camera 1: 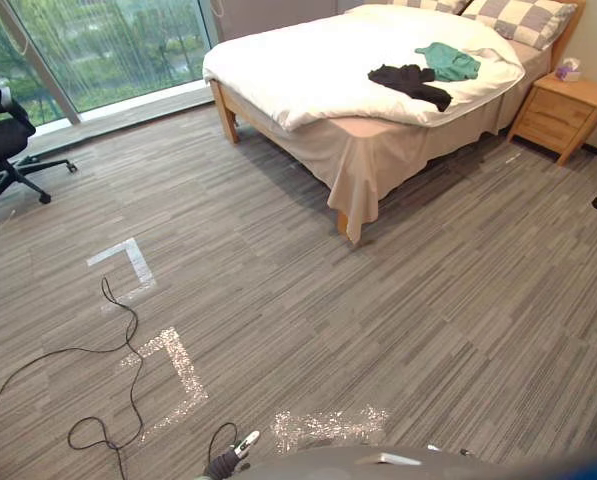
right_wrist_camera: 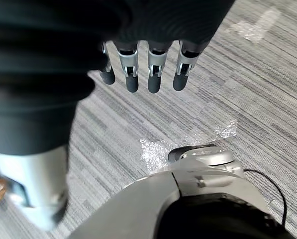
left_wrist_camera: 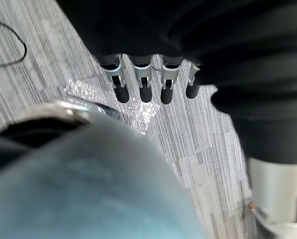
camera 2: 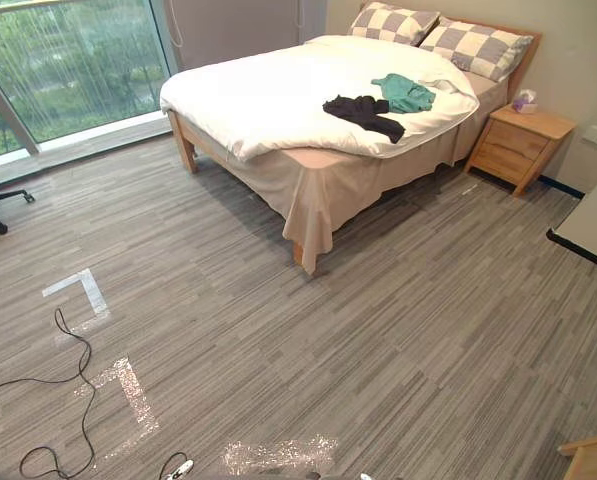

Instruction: Tidy the bed and pick cloth on bed and put in laundry

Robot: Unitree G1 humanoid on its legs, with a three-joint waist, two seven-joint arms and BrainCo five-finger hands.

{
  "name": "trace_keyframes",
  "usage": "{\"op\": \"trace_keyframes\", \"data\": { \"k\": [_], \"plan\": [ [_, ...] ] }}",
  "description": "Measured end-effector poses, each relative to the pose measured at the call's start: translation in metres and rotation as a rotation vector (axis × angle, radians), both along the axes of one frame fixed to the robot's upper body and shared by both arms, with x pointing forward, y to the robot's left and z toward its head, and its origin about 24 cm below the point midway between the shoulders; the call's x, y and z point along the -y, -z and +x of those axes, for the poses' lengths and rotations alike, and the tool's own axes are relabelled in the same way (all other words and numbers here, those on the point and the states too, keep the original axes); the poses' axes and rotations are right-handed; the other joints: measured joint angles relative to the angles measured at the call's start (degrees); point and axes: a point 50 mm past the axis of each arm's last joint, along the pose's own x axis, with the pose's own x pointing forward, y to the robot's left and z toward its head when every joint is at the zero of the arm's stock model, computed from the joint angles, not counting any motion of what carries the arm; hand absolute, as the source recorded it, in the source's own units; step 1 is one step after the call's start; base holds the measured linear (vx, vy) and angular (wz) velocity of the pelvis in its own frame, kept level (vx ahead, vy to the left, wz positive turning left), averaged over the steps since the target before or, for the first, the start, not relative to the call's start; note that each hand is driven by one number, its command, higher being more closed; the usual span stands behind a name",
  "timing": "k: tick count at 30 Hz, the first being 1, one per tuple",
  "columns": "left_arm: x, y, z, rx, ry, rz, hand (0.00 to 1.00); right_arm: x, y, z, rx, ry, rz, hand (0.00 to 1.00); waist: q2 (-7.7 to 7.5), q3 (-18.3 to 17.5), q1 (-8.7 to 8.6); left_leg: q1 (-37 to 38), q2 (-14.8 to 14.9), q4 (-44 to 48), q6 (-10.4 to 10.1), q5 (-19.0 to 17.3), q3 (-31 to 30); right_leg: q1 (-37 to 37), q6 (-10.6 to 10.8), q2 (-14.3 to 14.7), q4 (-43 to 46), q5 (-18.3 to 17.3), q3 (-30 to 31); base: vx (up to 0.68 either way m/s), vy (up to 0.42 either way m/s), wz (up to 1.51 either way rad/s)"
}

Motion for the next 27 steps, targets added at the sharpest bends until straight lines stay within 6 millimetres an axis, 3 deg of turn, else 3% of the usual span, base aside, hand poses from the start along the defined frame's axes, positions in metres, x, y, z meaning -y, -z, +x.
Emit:
{"op": "trace_keyframes", "data": {
  "k": [7, 17, 27],
  "plan": [
    [-0.001, 0.0, 0.004, -0.001, 0.063, 0.024, 0.0, 0.0, 0.0, 0.001, 0.008, 0.0, -0.003, 0.0, 0.21, 0.7, 0.01, 1.8, 0.3, -1.0, -0.8, -0.3, 1.1, 3.1, 1.7, 0.2, -4.3, 1.7, -0.9, 0.08, 0.008, -0.05],
    [-0.002, 0.002, 0.004, -0.126, 0.183, 0.062, 0.0, 0.0, -0.001, 0.011, 0.035, -0.017, -0.009, 0.0, 0.27, 1.9, -0.29, 2.7, 0.3, -1.4, -1.0, -0.5, 1.4, 3.7, 1.9, 0.3, -4.4, 1.8, -1.5, -0.02, -0.01, -0.02],
    [-0.005, 0.003, 0.001, -0.19, 0.168, 0.141, 0.0, -0.001, -0.002, 0.016, 0.047, -0.024, -0.01, 0.0, -0.25, 2.2, -0.85, 2.7, 0.6, -1.4, -1.1, -0.4, 2.1, 3.5, 1.7, 0.4, -4.8, 1.9, -1.6, -0.05, -0.019, -0.02]
  ]
}}
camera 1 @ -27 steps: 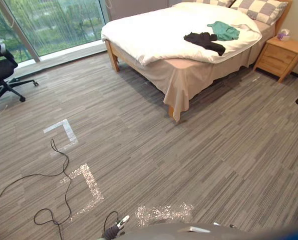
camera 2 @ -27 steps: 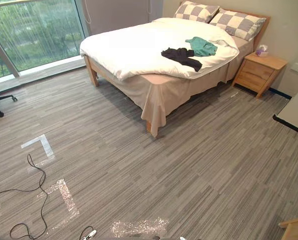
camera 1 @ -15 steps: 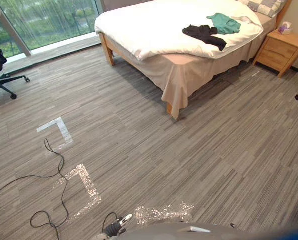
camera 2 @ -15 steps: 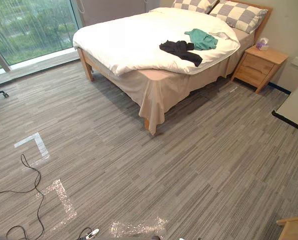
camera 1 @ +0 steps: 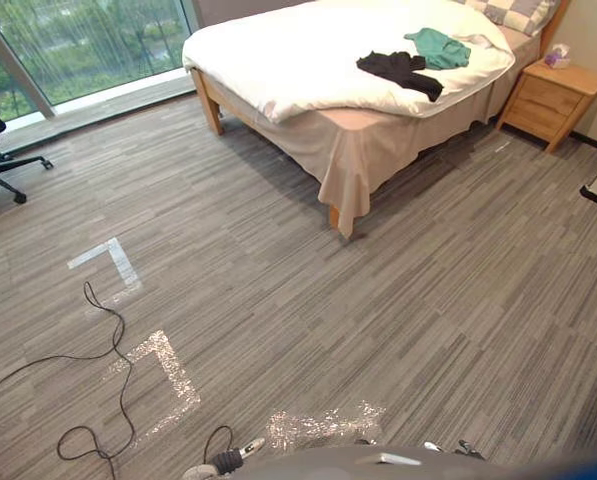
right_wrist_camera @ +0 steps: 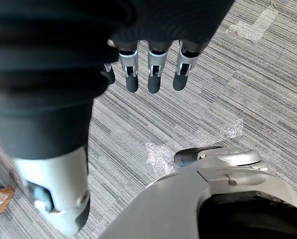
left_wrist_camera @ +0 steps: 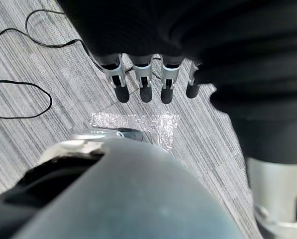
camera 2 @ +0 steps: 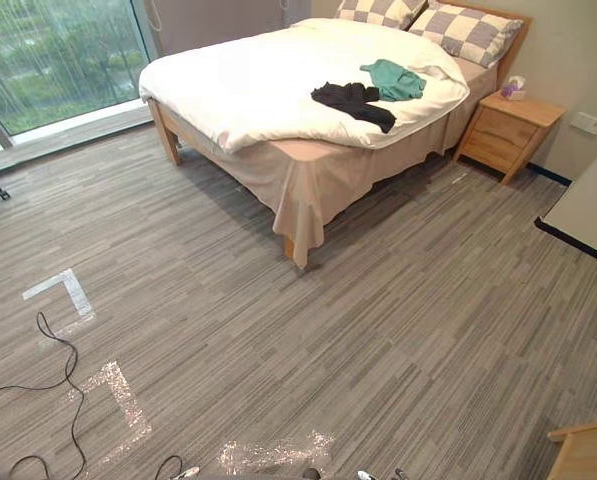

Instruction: Tidy the bed and pick cloth on bed and put in laundry

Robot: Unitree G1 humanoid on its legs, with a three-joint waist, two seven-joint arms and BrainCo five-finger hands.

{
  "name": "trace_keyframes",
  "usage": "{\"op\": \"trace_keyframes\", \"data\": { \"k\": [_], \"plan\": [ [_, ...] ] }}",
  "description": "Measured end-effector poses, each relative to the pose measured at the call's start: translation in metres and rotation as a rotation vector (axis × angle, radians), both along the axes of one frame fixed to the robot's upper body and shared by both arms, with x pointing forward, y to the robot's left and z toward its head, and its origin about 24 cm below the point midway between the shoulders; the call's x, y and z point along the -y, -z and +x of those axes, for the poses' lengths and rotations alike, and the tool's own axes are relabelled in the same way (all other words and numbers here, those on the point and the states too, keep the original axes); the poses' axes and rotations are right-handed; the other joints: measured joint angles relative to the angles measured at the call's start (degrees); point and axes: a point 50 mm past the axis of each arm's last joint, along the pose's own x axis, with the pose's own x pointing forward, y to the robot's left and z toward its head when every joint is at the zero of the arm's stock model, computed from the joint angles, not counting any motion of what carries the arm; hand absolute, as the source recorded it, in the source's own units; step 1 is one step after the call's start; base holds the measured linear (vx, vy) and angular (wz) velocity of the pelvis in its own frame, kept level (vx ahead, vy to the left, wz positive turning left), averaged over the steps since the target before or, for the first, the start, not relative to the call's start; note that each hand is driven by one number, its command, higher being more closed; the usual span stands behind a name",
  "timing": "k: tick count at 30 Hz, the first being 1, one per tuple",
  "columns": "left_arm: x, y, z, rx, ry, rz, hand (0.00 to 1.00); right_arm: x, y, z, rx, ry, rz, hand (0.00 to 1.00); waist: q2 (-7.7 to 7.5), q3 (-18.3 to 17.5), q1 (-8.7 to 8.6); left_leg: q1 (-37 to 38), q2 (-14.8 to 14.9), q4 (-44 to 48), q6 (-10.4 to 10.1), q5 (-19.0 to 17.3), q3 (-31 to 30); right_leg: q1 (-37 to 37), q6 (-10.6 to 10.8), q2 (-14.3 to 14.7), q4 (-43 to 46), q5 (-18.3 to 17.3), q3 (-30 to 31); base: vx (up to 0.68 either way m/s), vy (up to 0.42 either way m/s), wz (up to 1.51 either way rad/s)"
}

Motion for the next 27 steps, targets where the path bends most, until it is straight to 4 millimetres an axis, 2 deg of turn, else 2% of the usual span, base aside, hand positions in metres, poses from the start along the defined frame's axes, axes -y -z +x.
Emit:
{"op": "trace_keyframes", "data": {
  "k": [10, 11, 12, 13, 14, 15, 17, 18, 20, 21, 22, 23, 24, 25, 26, 27],
  "plan": [
    [-0.004, -0.001, 0.006, 0.05, 0.05, 0.081, 0.0, -0.003, 0.0, -0.001, 0.006, 0.034, -0.008, 0.0, -1.04, 0.7, -0.4, -0.3, 0.2, -0.4, 0.0, 0.0, 0.8, -0.9, -0.3, 0.1, 0.6, -0.3, 0.3, 0.0, -0.003, -0.03],
    [-0.004, -0.002, 0.007, 0.057, 0.064, 0.071, 0.0, -0.003, 0.0, 0.002, 0.017, 0.046, -0.006, 0.0, -0.76, 0.9, -0.51, -0.4, 0.2, -0.4, 0.0, 0.0, 1.0, -2.3, -0.8, 0.1, 3.1, -1.6, 0.3, -0.02, -0.009, -0.09],
    [-0.005, -0.003, 0.013, 0.08, 0.1, 0.045, 0.0, -0.003, -0.002, 0.007, 0.053, 0.076, -0.008, 0.0, -1.03, 2.4, -0.78, -0.6, 0.3, -0.3, 0.1, 0.0, 1.6, -7.0, 0.0, -0.2, 12.4, -5.7, 0.2, -0.04, -0.012, -0.14],
    [-0.005, -0.003, 0.015, 0.086, 0.112, 0.038, 0.0, -0.004, -0.002, 0.009, 0.065, 0.087, -0.007, 0.0, -1.2, 2.8, -0.73, -0.7, 0.3, -0.3, 0.1, 0.0, 2.0, -8.9, 0.3, -0.4, 16.0, -6.9, 0.2, -0.07, -0.017, -0.39],
    [-0.008, -0.005, 0.02, 0.112, 0.124, 0.032, 0.0, -0.006, -0.003, 0.015, 0.095, 0.112, -0.002, 0.0, -1.7, 4.3, -0.55, -0.7, 0.4, -0.2, 0.4, 0.2, 4.4, -14.8, 2.2, -1.5, 27.1, -9.5, -1.4, -0.06, -0.01, -0.58],
    [-0.012, -0.006, 0.023, 0.127, 0.129, 0.042, 0.0, -0.009, -0.003, 0.016, 0.113, 0.153, 0.011, 0.0, -2.4, 5.3, -0.62, -0.5, 0.1, -0.2, 0.5, 0.2, 6.4, -18.1, 1.4, -4.3, 33.7, -11.0, -6.0, -0.05, 0.005, -0.62],
    [-0.016, -0.007, 0.02, 0.12, 0.127, 0.055, 0.0, -0.012, -0.003, 0.012, 0.118, 0.213, 0.024, 0.0, -3.4, 5.5, -0.75, -0.1, 0.2, 0.6, -0.1, -1.0, 8.9, -19.1, 0.9, -7.6, 34.2, -11.1, -9.6, 0.0, 0.007, -0.64],
    [-0.018, -0.008, 0.022, 0.125, 0.128, 0.06, 0.0, -0.013, -0.002, 0.011, 0.122, 0.232, 0.027, 0.0, -3.77, 5.6, -0.77, -0.3, 0.6, 2.2, -0.4, -2.5, 10.3, -19.0, 0.7, -8.1, 31.4, -11.4, -9.3, 0.05, -0.048, -0.68],
    [-0.015, -0.009, 0.032, 0.151, 0.136, 0.049, 0.0, -0.014, -0.004, 0.014, 0.145, 0.26, 0.036, 0.0, -3.25, 5.5, -1.41, -2.2, 2.1, 4.1, -1.1, -3.9, 11.2, -18.8, -1.4, -6.8, 28.6, -11.7, -10.6, 0.12, -0.167, -0.4],
    [-0.01, -0.01, 0.043, 0.181, 0.145, 0.029, 0.0, -0.009, -0.006, 0.019, 0.172, 0.276, 0.027, 0.0, -1.84, 6.9, -1.98, -2.3, 3.1, 3.9, -1.1, -3.9, 11.6, -20.5, -0.3, -6.6, 31.5, -11.1, -11.8, 0.12, -0.171, -0.24],
    [-0.008, -0.011, 0.048, 0.194, 0.15, 0.022, 0.0, -0.007, -0.007, 0.021, 0.181, 0.281, 0.023, 0.0, -1.27, 7.5, -2.17, -2.2, 3.6, 3.7, -1.1, -3.9, 11.8, -22.4, 0.5, -6.7, 34.4, -10.9, -12.0, 0.1, -0.193, -0.19],
    [-0.001, -0.013, 0.06, 0.228, 0.157, 0.008, 0.0, -0.001, -0.01, 0.026, 0.211, 0.303, 0.016, 0.0, 0.5, 8.4, -2.49, -2.0, 5.2, 3.7, -1.8, -4.3, 12.0, -26.4, -0.4, -6.9, 38.1, -13.3, -11.9, 0.07, -0.122, -0.14],
    [0.001, -0.013, 0.062, 0.236, 0.158, 0.004, 0.0, 0.0, -0.01, 0.025, 0.212, 0.307, 0.013, 0.0, 1.03, 8.6, -2.51, -1.7, 5.8, 3.7, -2.3, -4.6, 12.2, -27.0, -0.6, -6.9, 37.6, -13.3, -11.7, 0.18, -0.206, -0.25],
    [0.003, -0.014, 0.065, 0.251, 0.159, 0.001, 0.0, 0.001, -0.01, 0.019, 0.206, 0.315, 0.011, 0.0, 1.14, 8.7, -2.49, -0.2, 7.1, 3.9, -3.8, -5.5, 13.4, -28.8, -0.2, -7.7, 36.0, -12.6, -10.6, 0.31, -0.234, -0.41],
    [0.001, -0.015, 0.065, 0.258, 0.161, 0.007, 0.0, -0.003, -0.009, 0.012, 0.191, 0.317, 0.019, 0.0, 0.41, 8.7, -2.25, 2.5, 8.2, 4.3, -5.7, -7.2, 14.8, -28.9, 0.6, -9.5, 32.9, -10.4, -10.5, 0.36, -0.273, -0.43],
    [-0.001, -0.015, 0.064, 0.258, 0.161, 0.012, 0.0, -0.004, -0.008, 0.008, 0.182, 0.319, 0.025, 0.0, -0.07, 8.6, -2.16, 3.4, 8.5, 4.5, -6.2, -7.9, 15.1, -28.7, 0.4, -10.2, 32.7, -8.3, -11.0, 0.41, -0.323, -0.47]
  ]
}}
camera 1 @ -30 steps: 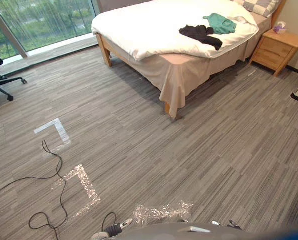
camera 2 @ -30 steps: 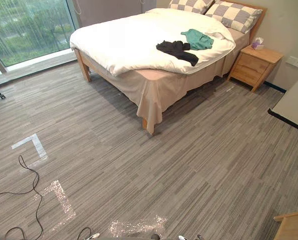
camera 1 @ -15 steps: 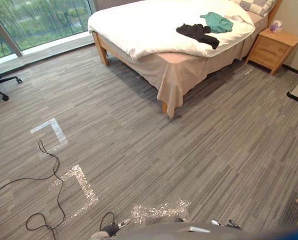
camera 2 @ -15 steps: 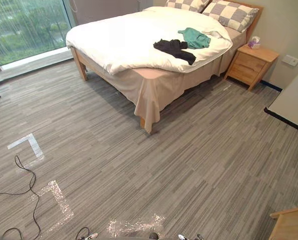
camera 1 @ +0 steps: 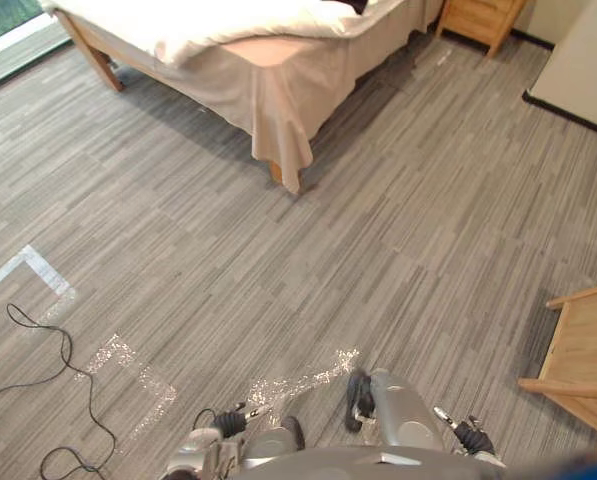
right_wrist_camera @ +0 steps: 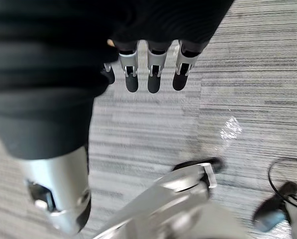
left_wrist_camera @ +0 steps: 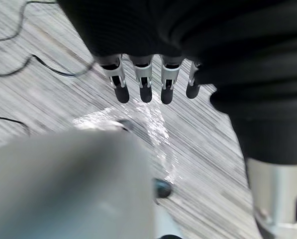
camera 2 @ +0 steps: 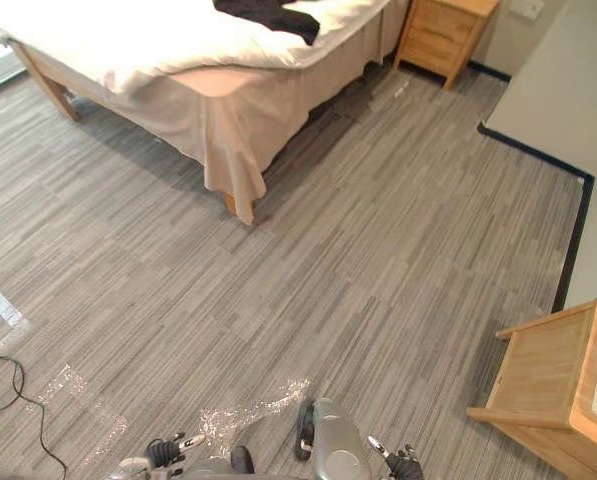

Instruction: Tidy the bed and pick cloth on bed and put in laundry

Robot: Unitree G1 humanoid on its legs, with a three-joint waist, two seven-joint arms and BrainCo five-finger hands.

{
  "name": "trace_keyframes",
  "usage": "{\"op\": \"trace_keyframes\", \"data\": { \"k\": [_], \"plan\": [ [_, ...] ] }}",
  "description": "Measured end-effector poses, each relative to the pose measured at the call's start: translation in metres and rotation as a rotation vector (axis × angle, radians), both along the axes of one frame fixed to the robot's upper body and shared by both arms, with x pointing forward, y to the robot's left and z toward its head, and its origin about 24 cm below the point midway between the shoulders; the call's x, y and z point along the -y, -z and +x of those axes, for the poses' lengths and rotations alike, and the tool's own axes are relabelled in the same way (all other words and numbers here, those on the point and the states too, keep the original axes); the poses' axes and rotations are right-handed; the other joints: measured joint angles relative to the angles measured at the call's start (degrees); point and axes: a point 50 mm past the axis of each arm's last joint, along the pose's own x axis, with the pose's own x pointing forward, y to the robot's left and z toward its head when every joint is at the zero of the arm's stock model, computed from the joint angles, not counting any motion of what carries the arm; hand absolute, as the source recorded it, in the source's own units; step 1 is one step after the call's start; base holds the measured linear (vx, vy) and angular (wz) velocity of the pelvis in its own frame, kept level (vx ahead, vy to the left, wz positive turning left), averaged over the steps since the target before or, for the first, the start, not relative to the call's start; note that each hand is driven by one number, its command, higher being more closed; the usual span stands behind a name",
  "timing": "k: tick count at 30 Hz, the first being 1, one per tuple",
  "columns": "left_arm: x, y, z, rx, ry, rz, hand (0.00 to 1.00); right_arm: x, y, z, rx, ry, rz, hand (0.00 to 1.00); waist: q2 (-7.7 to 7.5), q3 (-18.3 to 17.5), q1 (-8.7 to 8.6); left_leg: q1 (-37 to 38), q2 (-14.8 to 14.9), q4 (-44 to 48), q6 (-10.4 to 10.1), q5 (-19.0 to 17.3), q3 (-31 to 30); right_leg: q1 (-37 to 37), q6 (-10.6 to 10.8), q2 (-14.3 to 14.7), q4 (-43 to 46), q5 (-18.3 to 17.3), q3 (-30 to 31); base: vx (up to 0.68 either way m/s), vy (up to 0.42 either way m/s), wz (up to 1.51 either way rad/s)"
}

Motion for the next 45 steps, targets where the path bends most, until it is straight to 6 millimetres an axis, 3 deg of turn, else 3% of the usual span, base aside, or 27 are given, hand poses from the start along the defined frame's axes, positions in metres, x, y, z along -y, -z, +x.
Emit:
{"op": "trace_keyframes", "data": {
  "k": [1, 2, 5, 7, 8, 11, 13, 14, 16, 17, 18, 20, 21, 22, 24, 27, 28, 30, 32, 34, 36, 39, 40, 41, 42, 44, 45],
  "plan": [
    [0.003, 0.002, -0.005, -0.008, 0.0, -0.008, 0.0, 0.001, 0.0, -0.003, -0.008, -0.004, 0.004, 0.0, 0.17, -0.6, -0.12, 2.4, 2.4, 0.4, -0.6, -1.2, 1.7, 0.8, -3.0, 1.5, 3.4, -1.8, -1.4, 0.45, -0.315, -0.28],
    [0.009, 0.002, -0.003, 0.005, 0.015, -0.016, 0.0, -0.002, 0.001, -0.005, -0.012, -0.005, 0.018, 0.0, -0.03, -1.8, -0.8, 2.7, 3.3, 2.7, -0.5, 0.0, 2.2, 0.6, -3.6, 2.4, 6.0, -5.8, -1.6, 0.45, -0.311, -0.24],
    [0.035, 0.002, 0.004, 0.04, 0.038, -0.07, 0.0, 0.0, 0.001, -0.008, -0.019, 0.027, 0.026, 0.0, 0.85, -2.8, -2.03, 1.9, 6.8, 9.2, 0.0, 3.1, 0.6, 4.2, -5.7, 5.4, 4.8, -8.5, -2.5, 0.51, -0.364, -0.11],
    [0.044, 0.0, 0.009, 0.085, 0.025, -0.094, 0.0, 0.003, 0.002, -0.012, -0.048, -0.001, 0.02, 0.0, 1.53, -3.4, -1.89, -3.6, 10.6, 26.0, 0.0, 7.4, -6.5, 11.1, -6.4, 9.3, -0.8, -9.5, -2.3, 0.48, -0.3, -0.14],
    [0.043, -0.002, 0.011, 0.113, -0.004, -0.097, 0.0, 0.004, 0.002, -0.008, -0.059, -0.049, 0.014, 0.0, 1.59, -3.4, -1.61, -8.5, 11.8, 39.4, -0.6, 6.8, -9.5, 15.7, -6.6, 11.0, -4.7, -9.4, -1.6, 0.37, -0.185, -0.11],
    [0.032, -0.006, 0.014, 0.183, -0.097, -0.064, 0.0, 0.006, 0.003, 0.006, -0.068, -0.125, 0.011, 0.0, 1.41, -3.5, 0.04, -17.9, 8.1, 53.8, 0.1, 1.5, -12.7, 25.0, -8.0, 12.5, -12.4, -8.0, 1.1, 0.45, -0.115, -0.49],
    [0.03, -0.008, 0.017, 0.22, -0.113, -0.049, 0.0, 0.009, 0.003, 0.016, -0.078, -0.171, 0.002, 0.0, 1.39, -3.4, 2.17, -22.9, 3.6, 51.4, 1.4, -1.5, -12.9, 28.8, -7.5, 12.0, -15.4, -7.3, 4.2, 0.4, 0.026, -0.94],
    [0.031, -0.008, 0.017, 0.234, -0.122, -0.052, 0.0, 0.008, 0.001, 0.03, -0.048, -0.181, 0.001, 0.0, 1.54, -3.3, 3.52, -26.3, 0.2, 44.3, 2.5, -2.5, -11.8, 31.4, -7.3, 10.7, -16.9, -7.3, 5.9, 0.43, 0.109, -0.87],
    [0.029, -0.009, 0.016, 0.252, -0.167, -0.057, 0.0, 0.002, -0.001, 0.04, -0.017, -0.222, 0.0, 0.0, 1.49, -3.3, 4.26, -28.0, -2.2, 30.1, 3.8, 0.7, -8.5, 34.3, -5.5, 9.0, -17.5, -8.0, 6.2, 0.43, 0.122, -0.65],
    [0.034, -0.007, 0.011, 0.243, -0.176, -0.07, 0.0, -0.001, -0.003, 0.043, 0.007, -0.251, -0.004, 0.0, 2.99, -3.9, 4.53, -28.1, -2.7, 15.7, 7.1, 14.3, -5.1, 36.7, -2.8, 9.8, -18.4, -9.5, 5.9, 0.55, 0.174, -0.1],
    [0.026, -0.008, 0.012, 0.255, -0.196, -0.057, 0.0, -0.016, 0.0, 0.043, 0.01, -0.259, 0.032, 0.0, 1.1, -4.9, 4.66, -27.6, -4.3, 15.5, 10.8, 15.5, -2.5, 38.9, -1.3, 7.7, -19.6, -10.2, 5.2, 0.46, 0.155, 0.1],
    [0.025, -0.009, 0.015, 0.259, -0.206, -0.06, 0.0, -0.028, 0.0, 0.042, 0.028, -0.273, 0.044, 0.0, -0.87, -6.4, 4.03, -27.1, -6.7, 10.9, 12.0, 15.7, 5.0, 39.7, 1.8, 5.2, -22.0, -8.2, 1.9, 0.5, 0.203, 0.78],
    [0.024, -0.01, 0.018, 0.261, -0.206, -0.061, 0.0, -0.033, 0.001, 0.042, 0.029, -0.271, 0.052, 0.0, -1.42, -6.4, 4.52, -26.0, -8.0, 9.5, 14.0, 15.2, 7.7, 40.3, 2.4, 4.4, -22.3, -7.5, 0.3, 0.44, 0.195, 0.87],
    [0.024, -0.01, 0.018, 0.26, -0.21, -0.06, 0.0, -0.033, 0.001, 0.042, 0.025, -0.269, 0.053, 0.0, -1.64, -6.5, 4.75, -25.7, -8.7, 9.2, 14.5, 15.1, 7.9, 40.5, 2.8, 4.1, -22.3, -7.2, 0.0, 0.38, 0.172, 0.73],
    [0.022, -0.006, 0.01, 0.206, -0.227, -0.062, 0.0, -0.034, 0.002, 0.04, 0.011, -0.262, 0.041, 0.0, -1.52, -6.8, 5.63, -22.1, -11.1, 6.6, 15.7, 14.4, 7.5, 43.4, 2.8, 3.7, -22.6, -2.1, -0.3, 0.4, 0.162, 0.55],
    [0.019, -0.002, -0.001, 0.153, -0.247, -0.057, 0.0, -0.032, 0.003, 0.038, -0.012, -0.254, 0.036, 0.0, -1.43, -7.5, 6.24, -17.7, -12.7, 2.2, 15.5, 14.2, 5.2, 40.7, 3.0, 3.0, -12.3, -0.2, -0.9, 0.32, 0.086, 0.46],
    [0.018, 0.0, -0.004, 0.131, -0.228, -0.039, 0.0, -0.022, 0.004, 0.034, -0.038, -0.231, 0.017, 0.0, -1.72, -7.5, 6.0, -13.9, -13.5, -0.7, 15.1, 12.6, 2.0, 34.1, 5.1, 1.0, 5.7, 3.0, -1.5, 0.26, 0.054, 0.66],
    [0.014, 0.0, -0.004, 0.116, -0.221, -0.021, 0.0, -0.021, 0.005, 0.031, -0.056, -0.22, 0.019, 0.0, -2.16, -7.4, 5.83, -11.2, -14.3, -1.4, 14.4, 11.2, -0.9, 27.5, 5.0, -1.4, 21.5, 4.2, -0.5, 0.33, 0.037, 0.71],
    [0.011, 0.002, -0.007, 0.084, -0.169, 0.004, 0.0, -0.014, 0.003, 0.032, -0.044, -0.198, 0.006, 0.0, -2.5, -7.2, 4.38, -5.6, -13.9, -1.9, 13.0, 10.2, -5.0, 18.6, 3.9, -4.6, 32.0, -3.6, -1.0, 0.43, 0.009, 0.88],
    [0.014, 0.003, -0.007, 0.066, -0.138, 0.0, 0.0, -0.011, 0.002, 0.033, -0.023, -0.172, 0.011, 0.0, -2.38, -7.3, 3.65, -3.2, -12.7, -2.2, 11.9, 9.3, -8.6, 14.2, 4.1, -4.2, 26.0, -7.4, -0.2, 0.28, -0.099, 1.06],
    [0.017, 0.002, -0.002, 0.071, -0.134, -0.01, 0.0, -0.011, 0.002, 0.035, -0.004, -0.146, 0.02, 0.0, -2.23, -7.2, 2.87, -2.7, -11.1, -1.9, 11.4, 8.4, -12.6, 11.5, 4.4, -3.0, 14.7, -7.9, 0.5, 0.29, -0.174, 1.2],
    [0.017, 0.003, -0.004, 0.075, -0.182, -0.025, 0.0, -0.011, 0.002, 0.034, 0.001, -0.122, 0.035, 0.0, -2.05, -6.9, 3.06, -2.5, -8.4, 0.4, 9.6, 4.7, -19.5, 11.3, 4.1, -0.3, -11.7, -0.8, 5.8, 0.3, -0.266, 1.02],
    [0.017, 0.003, -0.004, 0.077, -0.193, -0.028, 0.0, -0.011, 0.002, 0.034, 0.002, -0.128, 0.035, 0.0, -2.04, -6.9, 3.1, -2.5, -8.3, 1.2, 9.2, 3.8, -20.1, 11.5, 4.0, -0.1, -14.1, 0.5, 6.7, 0.37, -0.376, 0.73],
    [0.016, 0.002, -0.005, 0.089, -0.233, -0.033, 0.0, -0.014, 0.001, 0.036, 0.012, -0.147, 0.039, 0.0, -2.32, -6.7, 3.08, -2.5, -8.1, 4.0, 7.7, 1.1, -21.2, 12.7, 4.3, -0.2, -17.9, 5.8, 8.6, 0.49, -0.499, 0.48],
    [0.02, 0.002, -0.005, 0.095, -0.271, -0.048, 0.0, -0.012, -0.001, 0.041, 0.028, -0.178, 0.032, 0.0, -1.29, -6.1, 3.19, -1.3, -6.1, 5.5, 6.1, -1.1, -21.3, 13.7, 2.4, 1.4, -16.3, 9.0, 7.9, 0.35, -0.345, 0.41],
    [0.033, 0.004, -0.009, 0.096, -0.293, -0.083, 0.0, -0.008, -0.005, 0.05, 0.062, -0.221, 0.009, 0.0, 1.92, -5.6, 2.87, 0.3, -3.0, 5.0, 4.7, -1.5, -19.0, 14.3, 1.2, 3.2, -13.0, 5.3, 5.4, 0.47, -0.372, 0.48],
    [0.036, 0.003, -0.006, 0.104, -0.308, -0.093, 0.0, -0.009, -0.007, 0.054, 0.076, -0.26, 0.01, 0.0, 2.33, -5.4, 2.88, 1.9, -1.6, 4.0, 2.8, -0.3, -18.4, 14.6, 0.4, 3.8, -9.3, 1.7, 3.9, 0.44, -0.317, 0.56]
  ]
}}
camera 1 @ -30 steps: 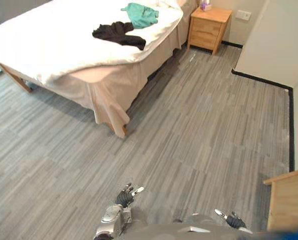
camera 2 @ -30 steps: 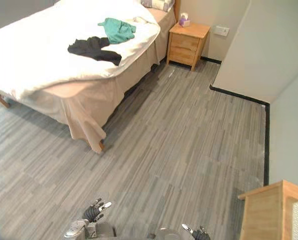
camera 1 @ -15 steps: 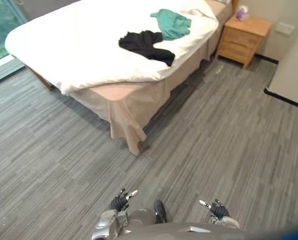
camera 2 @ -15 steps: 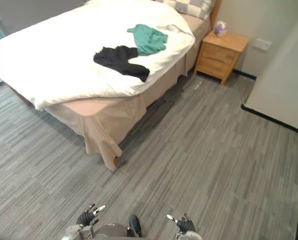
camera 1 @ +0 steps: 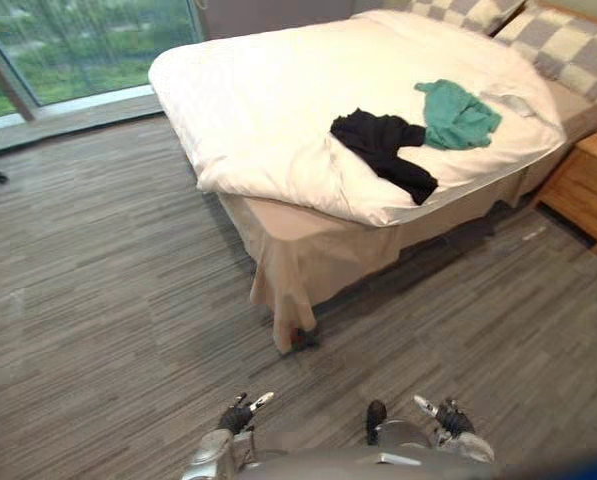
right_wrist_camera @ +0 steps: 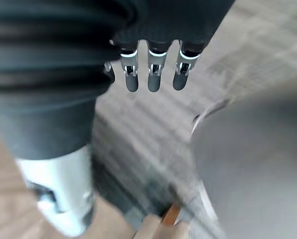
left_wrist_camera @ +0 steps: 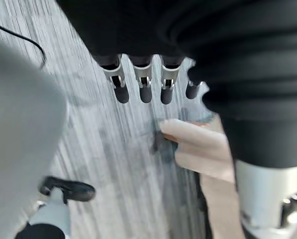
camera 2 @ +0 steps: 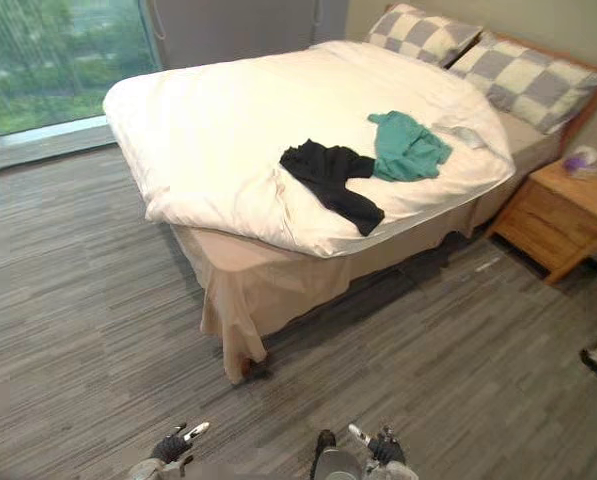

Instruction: Tidy the bed and pick cloth on bed and put in laundry

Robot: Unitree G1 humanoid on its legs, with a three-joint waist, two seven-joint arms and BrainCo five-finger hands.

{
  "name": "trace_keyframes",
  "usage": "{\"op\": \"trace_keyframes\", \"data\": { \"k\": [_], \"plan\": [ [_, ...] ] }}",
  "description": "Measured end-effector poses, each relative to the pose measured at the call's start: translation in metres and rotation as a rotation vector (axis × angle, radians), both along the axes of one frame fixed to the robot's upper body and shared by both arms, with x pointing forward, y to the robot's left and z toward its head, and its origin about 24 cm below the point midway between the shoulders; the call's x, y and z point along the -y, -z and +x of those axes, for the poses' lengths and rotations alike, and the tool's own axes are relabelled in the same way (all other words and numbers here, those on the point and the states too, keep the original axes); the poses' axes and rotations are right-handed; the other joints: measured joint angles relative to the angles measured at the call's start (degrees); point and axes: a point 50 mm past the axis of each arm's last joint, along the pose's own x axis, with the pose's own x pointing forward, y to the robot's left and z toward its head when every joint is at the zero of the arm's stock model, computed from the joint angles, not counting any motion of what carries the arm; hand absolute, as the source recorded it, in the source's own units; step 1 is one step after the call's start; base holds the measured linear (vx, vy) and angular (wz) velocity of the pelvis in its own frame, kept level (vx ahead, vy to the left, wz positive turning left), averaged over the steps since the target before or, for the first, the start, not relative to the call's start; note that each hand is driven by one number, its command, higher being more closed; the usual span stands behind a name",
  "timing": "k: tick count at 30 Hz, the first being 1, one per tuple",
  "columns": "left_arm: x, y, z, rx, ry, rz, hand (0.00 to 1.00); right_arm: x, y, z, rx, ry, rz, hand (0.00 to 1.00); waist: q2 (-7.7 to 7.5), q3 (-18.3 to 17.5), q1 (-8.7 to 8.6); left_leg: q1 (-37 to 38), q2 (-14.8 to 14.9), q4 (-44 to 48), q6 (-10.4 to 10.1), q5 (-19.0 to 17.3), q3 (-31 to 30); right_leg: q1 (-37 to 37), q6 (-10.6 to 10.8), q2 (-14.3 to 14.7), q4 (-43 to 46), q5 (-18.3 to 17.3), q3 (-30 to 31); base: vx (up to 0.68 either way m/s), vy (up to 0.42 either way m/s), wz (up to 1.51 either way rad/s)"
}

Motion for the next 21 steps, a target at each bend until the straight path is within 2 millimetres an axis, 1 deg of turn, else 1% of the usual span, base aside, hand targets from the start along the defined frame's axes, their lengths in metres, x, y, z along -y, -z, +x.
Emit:
{"op": "trace_keyframes", "data": {
  "k": [1, 2, 3, 4, 5, 6, 7, 8, 9, 10, 11, 12, 13, 14, 15, 16, 17, 18, 19, 21],
  "plan": [
    [0.0, 0.0, 0.0, 0.0, -0.001, 0.0, 0.0, 0.0, 0.0, 0.0, 0.0, -0.004, 0.0, 0.0, -0.05, 0.0, 0.02, 0.1, 0.1, 0.0, 0.0, 0.1, 0.0, 0.1, -0.1, 0.0, 0.2, -0.3, -0.2, 0.34, -0.25, 0.49],
    [-0.001, 0.0, 0.0, 0.006, -0.007, 0.004, 0.0, -0.004, 0.001, 0.0, -0.006, -0.051, 0.002, 0.0, -0.4, -0.1, 0.34, 0.3, 0.8, 2.0, -0.6, 1.0, -0.5, 1.3, -0.7, 0.3, 1.3, -2.6, -1.1, 0.24, -0.219, 0.31],
    [-0.006, -0.001, -0.003, 0.009, -0.039, 0.011, 0.0, -0.009, 0.001, 0.001, -0.012, -0.111, -0.005, 0.0, -1.08, -0.2, 0.66, -2.5, 1.4, 9.4, -0.8, 1.1, -0.7, 3.0, -1.3, 0.7, 0.7, -4.1, -2.0, 0.29, -0.268, 0.34],
    [-0.008, -0.001, -0.003, 0.014, -0.051, 0.015, 0.0, -0.011, 0.001, 0.001, -0.013, -0.13, -0.007, 0.0, -1.27, -0.1, 0.79, -4.3, 1.7, 12.8, -1.0, 1.2, -0.7, 3.6, -1.4, 0.8, 0.4, -4.4, -2.2, 0.24, -0.247, 0.34],
    [-0.017, -0.003, -0.004, 0.029, -0.095, 0.03, 0.0, -0.013, 0.001, 0.003, -0.009, -0.167, -0.006, 0.0, -1.81, 0.2, 0.79, -11.3, 3.4, 27.4, -2.7, 2.6, -0.6, 6.3, -1.6, 1.4, -1.8, -5.1, -3.4, 0.31, -0.216, 0.35],
    [-0.018, -0.005, -0.003, 0.047, -0.121, 0.027, 0.0, -0.011, 0.001, 0.002, -0.012, -0.172, -0.011, 0.0, -1.01, 0.4, 1.04, -16.2, 5.8, 37.0, -2.8, 2.3, 1.3, 9.5, -2.2, 2.2, -3.9, -4.8, -4.7, 0.26, -0.167, 0.35],
    [-0.018, -0.005, -0.003, 0.054, -0.128, 0.027, 0.0, -0.011, 0.001, 0.002, -0.015, -0.173, -0.012, 0.0, -0.79, 0.5, 1.15, -17.1, 6.6, 38.8, -2.8, 1.8, 2.4, 10.9, -2.4, 2.3, -4.6, -4.7, -5.5, 0.33, -0.126, 0.32],
    [-0.018, -0.006, -0.002, 0.062, -0.136, 0.026, 0.0, -0.011, 0.003, -0.002, -0.032, -0.175, -0.008, 0.0, -1.23, 0.7, 1.56, -18.6, 8.1, 39.2, -2.4, 0.6, 6.1, 14.5, -2.4, 2.1, -6.9, -4.6, -6.5, 0.16, -0.045, 0.21],
    [-0.018, -0.006, -0.002, 0.065, -0.137, 0.026, 0.0, -0.012, 0.003, -0.002, -0.035, -0.176, -0.005, 0.0, -1.27, 0.7, 1.63, -18.7, 8.3, 38.1, -2.2, 0.3, 7.2, 15.7, -2.4, 1.9, -7.7, -4.6, -6.7, 0.27, -0.043, 0.2],
    [-0.018, -0.006, -0.001, 0.072, -0.137, 0.026, 0.0, -0.012, 0.004, -0.003, -0.048, -0.178, 0.0, 0.0, -1.34, 0.7, 1.92, -19.0, 8.0, 32.9, -2.0, -0.1, 9.8, 18.2, -2.1, 1.2, -9.5, -4.6, -6.9, 0.26, 0.065, 0.08],
    [-0.018, -0.006, -0.001, 0.074, -0.135, 0.025, 0.0, -0.012, 0.004, -0.003, -0.056, -0.179, 0.004, 0.0, -1.35, 0.6, 1.81, -19.2, 6.1, 23.6, -2.0, 0.5, 10.9, 19.5, -0.9, 0.0, -10.5, -4.6, -6.9, 0.26, 0.065, 0.02],
    [-0.017, -0.006, -0.001, 0.074, -0.132, 0.022, 0.0, -0.012, 0.004, -0.003, -0.06, -0.181, 0.004, 0.0, -1.19, 0.5, 1.74, -19.2, 5.3, 19.6, -1.7, 1.5, 10.8, 19.6, -0.3, -0.4, -10.6, -4.6, -6.9, 0.3, 0.174, -0.07],
    [-0.014, -0.005, -0.003, 0.075, -0.133, 0.008, 0.0, -0.007, 0.004, -0.001, -0.069, -0.188, -0.005, 0.0, -0.08, 0.3, 1.66, -18.9, 3.8, 9.2, -1.2, 9.3, 9.9, 19.3, 1.1, -0.4, -10.8, -4.8, -6.5, 0.24, 0.145, -0.14],
    [-0.018, -0.006, -0.004, 0.081, -0.158, 0.006, 0.0, -0.01, 0.006, -0.003, -0.097, -0.202, 0.003, 0.0, -1.69, 0.1, 2.01, -16.9, 1.5, 5.9, -1.1, 10.3, 10.5, 19.4, 2.8, -2.2, -11.7, -4.5, -5.1, 0.28, 0.173, -0.14],
    [-0.021, -0.006, -0.005, 0.079, -0.157, 0.012, 0.0, -0.012, 0.007, -0.002, -0.097, -0.211, 0.007, 0.0, -2.2, -0.1, 1.96, -16.3, 0.7, 4.2, -0.8, 10.8, 10.5, 19.3, 3.0, -2.8, -12.0, -4.3, -5.0, 0.22, 0.122, -0.04],
    [-0.028, -0.005, -0.007, 0.068, -0.169, 0.02, 0.0, -0.018, 0.008, -0.003, -0.099, -0.215, 0.024, 0.0, -3.56, 0.0, 1.72, -15.0, -1.1, 0.8, -0.2, 12.0, 11.0, 19.4, 3.1, -4.1, -12.9, -4.3, -5.0, 0.17, 0.101, 0.02],
    [-0.031, -0.005, -0.009, 0.058, -0.189, 0.02, 0.0, -0.022, 0.009, -0.004, -0.104, -0.211, 0.033, 0.0, -4.5, -0.3, 1.75, -14.2, -1.9, -0.9, 0.0, 12.5, 11.5, 19.4, 3.2, -4.8, -13.2, -4.3, -5.0, 0.23, 0.1, -0.01],
    [-0.033, -0.004, -0.013, 0.046, -0.236, 0.002, 0.0, -0.023, 0.009, -0.006, -0.109, -0.201, 0.039, 0.0, -4.79, -0.5, 1.81, -12.7, -2.9, -3.2, 0.5, 13.0, 11.8, 19.8, 3.5, -5.5, -13.2, -4.1, -5.0, 0.16, 0.04, -0.03],
    [-0.032, -0.003, -0.013, 0.043, -0.252, -0.004, 0.0, -0.022, 0.009, -0.006, -0.108, -0.197, 0.039, 0.0, -4.9, -0.5, 1.7, -12.1, -3.2, -4.0, 0.6, 13.3, 11.8, 20.1, 3.5, -5.6, -13.2, -4.1, -5.1, 0.17, 0.029, 0.01],
    [-0.036, -0.002, -0.016, 0.023, -0.339, -0.008, 0.0, -0.021, 0.009, -0.007, -0.11, -0.176, 0.041, 0.0, -4.64, -0.5, 1.58, -8.9, -4.2, -8.8, 0.7, 15.4, 11.4, 21.3, 3.5, -5.8, -13.1, -4.1, -5.3, 0.09, -0.01, 0.13]
  ]
}}
